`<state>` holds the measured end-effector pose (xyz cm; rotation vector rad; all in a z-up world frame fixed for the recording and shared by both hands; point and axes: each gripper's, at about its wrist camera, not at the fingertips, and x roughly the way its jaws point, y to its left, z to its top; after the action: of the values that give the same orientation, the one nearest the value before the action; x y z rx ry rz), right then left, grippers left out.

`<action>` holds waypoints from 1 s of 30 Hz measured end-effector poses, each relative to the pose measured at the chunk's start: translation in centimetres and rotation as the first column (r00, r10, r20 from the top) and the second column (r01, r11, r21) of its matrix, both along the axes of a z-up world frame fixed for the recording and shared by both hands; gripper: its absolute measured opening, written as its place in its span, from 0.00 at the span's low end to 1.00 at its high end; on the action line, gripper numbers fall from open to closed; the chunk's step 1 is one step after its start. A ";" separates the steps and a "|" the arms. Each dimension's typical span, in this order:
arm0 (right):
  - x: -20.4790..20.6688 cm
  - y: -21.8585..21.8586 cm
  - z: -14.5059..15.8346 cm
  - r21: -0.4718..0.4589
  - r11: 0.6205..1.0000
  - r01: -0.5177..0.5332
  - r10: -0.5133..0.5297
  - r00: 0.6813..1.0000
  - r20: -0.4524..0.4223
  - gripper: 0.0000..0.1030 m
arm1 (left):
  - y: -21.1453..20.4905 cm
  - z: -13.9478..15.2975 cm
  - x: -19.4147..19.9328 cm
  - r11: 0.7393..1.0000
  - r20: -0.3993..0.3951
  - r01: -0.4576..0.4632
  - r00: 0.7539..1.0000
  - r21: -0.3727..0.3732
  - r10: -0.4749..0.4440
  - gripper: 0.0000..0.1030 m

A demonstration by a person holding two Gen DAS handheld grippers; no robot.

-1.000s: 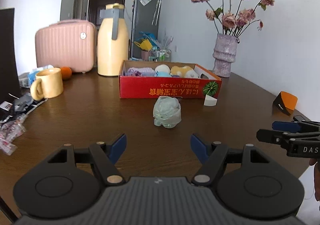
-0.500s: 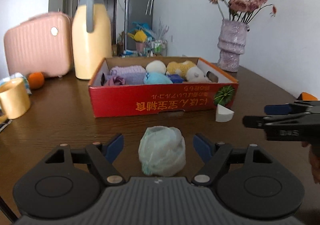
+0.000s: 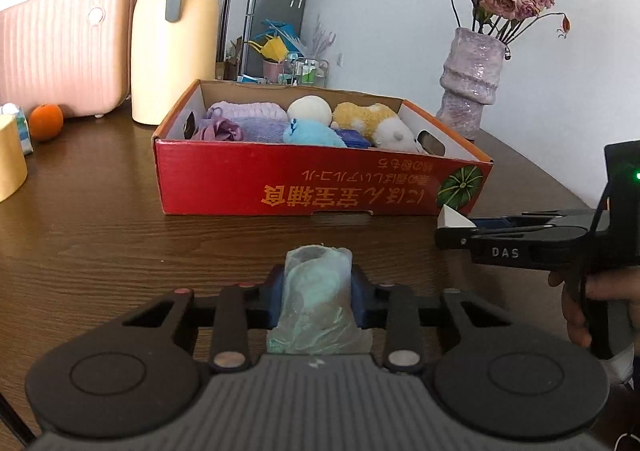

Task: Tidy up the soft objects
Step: 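Grasp the pale green mesh pouf with the left gripper while the right gripper grasps the white triangular sponge, then carry the pouf in the left gripper while the right gripper carries the sponge over the box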

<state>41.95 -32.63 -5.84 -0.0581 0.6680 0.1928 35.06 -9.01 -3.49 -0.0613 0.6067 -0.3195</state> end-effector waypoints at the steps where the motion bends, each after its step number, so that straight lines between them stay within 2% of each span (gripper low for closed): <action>1: 0.0 -0.1 0.0 0.011 1.000 0.003 -0.003 1.000 0.001 0.35 | 0.1 0.0 0.0 1.000 -0.001 -0.003 1.000 -0.005 0.003 0.31; 8: -0.2 0.0 -0.2 -0.001 1.000 0.005 -0.004 1.000 0.022 0.31 | -0.2 0.1 -0.2 1.000 0.016 0.005 1.000 -0.001 -0.005 0.26; 12: -1.6 -0.2 0.9 -0.001 0.999 0.048 -0.048 0.998 0.049 0.30 | 0.1 0.8 -1.1 1.000 0.025 -0.021 0.999 -0.012 0.021 0.24; 15: -5.1 -0.3 2.1 0.027 0.998 0.049 -0.051 0.995 0.082 0.30 | 0.8 2.1 -4.1 0.998 0.050 -0.010 0.999 -0.060 0.013 0.24; 18: -10.0 -0.3 2.6 0.081 0.996 0.041 -0.047 0.996 0.074 0.30 | 1.0 2.9 -7.2 0.998 0.060 0.008 0.998 -0.065 -0.004 0.24; 22: -16.7 0.8 2.8 0.133 0.991 -0.002 -0.007 0.998 0.063 0.30 | 0.7 2.8 -11.0 0.997 0.031 0.044 0.999 -0.064 -0.043 0.24; 25: -20.4 1.8 3.6 0.125 0.992 -0.033 0.022 0.996 0.090 0.30 | 0.5 3.3 -13.3 0.995 0.037 0.069 0.997 -0.070 -0.066 0.24; 30: -23.8 2.8 5.3 0.115 0.992 -0.059 0.040 0.987 0.155 0.30 | 0.6 4.6 -16.4 0.994 0.098 0.086 0.992 -0.073 -0.079 0.24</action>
<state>18.17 -29.79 -0.51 0.0250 0.5015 0.2731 18.69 -8.41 1.06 -0.0952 0.5034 -0.4236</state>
